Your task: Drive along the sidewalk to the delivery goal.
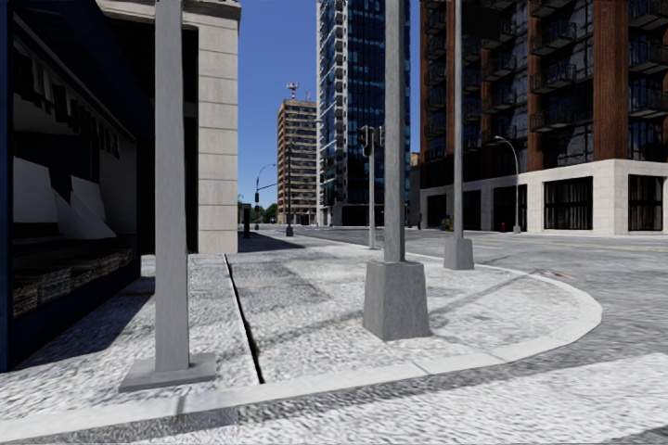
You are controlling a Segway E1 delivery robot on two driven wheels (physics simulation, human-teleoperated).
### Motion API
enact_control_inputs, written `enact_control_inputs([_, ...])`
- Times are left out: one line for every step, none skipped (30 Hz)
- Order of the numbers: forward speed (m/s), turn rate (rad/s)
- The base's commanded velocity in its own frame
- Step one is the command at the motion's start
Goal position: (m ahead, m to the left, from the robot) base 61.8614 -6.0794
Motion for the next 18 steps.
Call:
enact_control_inputs([1.47, 0.01])
enact_control_inputs([1.47, 0.01])
enact_control_inputs([1.47, 0.00])
enact_control_inputs([1.47, 0.00])
enact_control_inputs([1.47, 0.00])
enact_control_inputs([1.47, 0.00])
enact_control_inputs([1.47, 0.00])
enact_control_inputs([1.47, 0.18])
enact_control_inputs([1.47, 0.30])
enact_control_inputs([1.47, 0.34])
enact_control_inputs([1.47, 0.36])
enact_control_inputs([1.47, 0.36])
enact_control_inputs([1.47, 0.36])
enact_control_inputs([1.47, 0.36])
enact_control_inputs([1.47, 0.36])
enact_control_inputs([1.47, 0.34])
enact_control_inputs([1.47, 0.34])
enact_control_inputs([1.47, 0.14])
